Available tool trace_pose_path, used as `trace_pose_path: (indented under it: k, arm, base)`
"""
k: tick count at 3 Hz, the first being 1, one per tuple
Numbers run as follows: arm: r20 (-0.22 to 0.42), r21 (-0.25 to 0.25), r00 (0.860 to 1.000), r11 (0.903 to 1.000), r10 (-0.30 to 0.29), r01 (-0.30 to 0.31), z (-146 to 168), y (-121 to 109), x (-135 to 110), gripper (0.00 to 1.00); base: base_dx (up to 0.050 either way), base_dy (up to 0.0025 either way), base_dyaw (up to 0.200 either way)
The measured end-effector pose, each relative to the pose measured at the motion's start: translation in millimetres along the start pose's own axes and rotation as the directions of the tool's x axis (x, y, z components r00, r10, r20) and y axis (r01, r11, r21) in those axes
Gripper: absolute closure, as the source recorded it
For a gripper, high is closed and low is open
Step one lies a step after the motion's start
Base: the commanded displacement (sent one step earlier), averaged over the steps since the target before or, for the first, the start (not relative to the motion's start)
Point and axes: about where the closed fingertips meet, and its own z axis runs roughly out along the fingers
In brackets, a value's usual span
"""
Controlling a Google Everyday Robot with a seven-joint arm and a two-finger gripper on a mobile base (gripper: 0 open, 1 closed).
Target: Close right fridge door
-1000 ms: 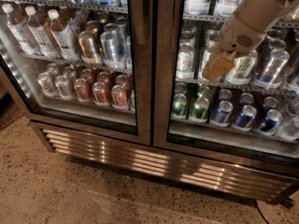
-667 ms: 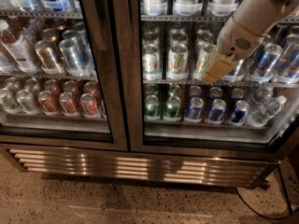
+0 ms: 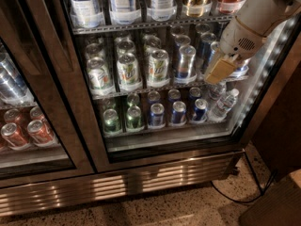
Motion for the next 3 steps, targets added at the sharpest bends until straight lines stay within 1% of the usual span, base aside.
trace_pose_path:
  k: [1, 3]
  arm:
    - [0.0, 0.0, 1.0, 1.0, 0.0, 0.0, 0.0, 0.0, 0.0, 1.0]
    - [0.0, 0.0, 1.0, 1.0, 0.0, 0.0, 0.0, 0.0, 0.0, 1.0]
  base:
    - [0.05, -0.00001, 0.0]
    - [-0.049, -0.00002, 0.0]
